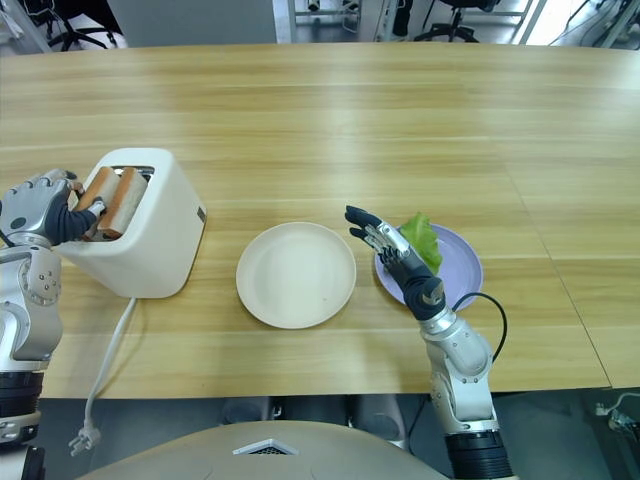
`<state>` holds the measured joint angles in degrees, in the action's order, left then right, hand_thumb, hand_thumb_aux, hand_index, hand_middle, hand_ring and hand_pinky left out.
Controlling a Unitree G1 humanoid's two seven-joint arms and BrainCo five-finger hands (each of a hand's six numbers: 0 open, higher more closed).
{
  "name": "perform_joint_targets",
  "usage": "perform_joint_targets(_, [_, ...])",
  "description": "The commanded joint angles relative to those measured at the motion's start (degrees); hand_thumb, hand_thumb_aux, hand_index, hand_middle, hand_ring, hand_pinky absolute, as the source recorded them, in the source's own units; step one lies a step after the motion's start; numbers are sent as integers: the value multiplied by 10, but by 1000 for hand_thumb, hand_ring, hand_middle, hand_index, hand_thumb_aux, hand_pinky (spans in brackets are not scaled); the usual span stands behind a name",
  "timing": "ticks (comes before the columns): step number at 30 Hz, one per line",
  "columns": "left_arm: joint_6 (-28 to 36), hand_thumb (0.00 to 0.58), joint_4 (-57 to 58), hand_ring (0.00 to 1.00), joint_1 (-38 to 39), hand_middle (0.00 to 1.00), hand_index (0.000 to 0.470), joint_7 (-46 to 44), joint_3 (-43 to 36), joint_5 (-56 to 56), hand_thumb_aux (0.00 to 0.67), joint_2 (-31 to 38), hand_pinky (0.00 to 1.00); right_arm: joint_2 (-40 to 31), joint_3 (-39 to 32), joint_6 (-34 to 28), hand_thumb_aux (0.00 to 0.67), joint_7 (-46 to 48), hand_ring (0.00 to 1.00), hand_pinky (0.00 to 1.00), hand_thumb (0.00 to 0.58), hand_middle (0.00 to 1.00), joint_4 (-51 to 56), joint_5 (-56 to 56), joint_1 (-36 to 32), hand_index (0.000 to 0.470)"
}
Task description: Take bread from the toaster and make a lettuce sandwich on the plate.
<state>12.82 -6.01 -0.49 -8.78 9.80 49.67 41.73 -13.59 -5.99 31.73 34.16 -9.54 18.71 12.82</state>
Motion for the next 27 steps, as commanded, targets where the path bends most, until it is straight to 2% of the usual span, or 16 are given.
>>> perform_joint_targets(1, [-20, 580, -22, 1000, -4, 1000, 460, 38, 13, -29, 670, -11, 1000, 1, 1, 0, 0, -2, 0, 0, 0, 0, 3, -7, 1, 0])
perform_joint_targets(5, [-47, 580, -44, 1000, -21, 1000, 460, 103, 44, -55, 670, -18, 1000, 1, 0, 0, 0, -2, 0, 0, 0, 0, 3, -8, 1, 0])
perform_joint_targets(11, [-119, 580, -86, 1000, -57, 1000, 460, 207, 119, -100, 670, -13, 1000, 1, 4, 4, 0, -7, 0, 0, 0, 0, 2, -15, -1, 0])
perform_joint_targets(14, [-141, 580, -102, 1000, -75, 1000, 460, 222, 154, -121, 670, -3, 1000, 4, 29, 11, 0, -49, 0, 0, 0, 0, 20, -72, -19, 0])
perform_joint_targets(17, [-164, 580, -119, 1000, -90, 1000, 460, 214, 152, -146, 670, -4, 1000, -4, 61, 21, 0, -119, 0, 0, 0, 0, 45, -194, -40, 0])
perform_joint_targets(21, [-167, 580, -211, 1000, -101, 1000, 460, 136, 85, -252, 670, -56, 1000, -20, 108, -26, 0, -224, 0, 0, 0, 0, 41, -344, -69, 0])
perform_joint_targets(25, [-127, 580, -271, 1000, -90, 1000, 460, 20, -65, -329, 670, -123, 1000, -86, 144, -95, 0, -359, 0, 0, 0, 0, 30, -582, -97, 0])
perform_joint_targets(27, [-112, 580, -272, 1000, -80, 1000, 460, -19, -121, -342, 670, -145, 1000, -129, 136, -118, 0, -386, 0, 0, 0, 0, 34, -654, -103, 0])
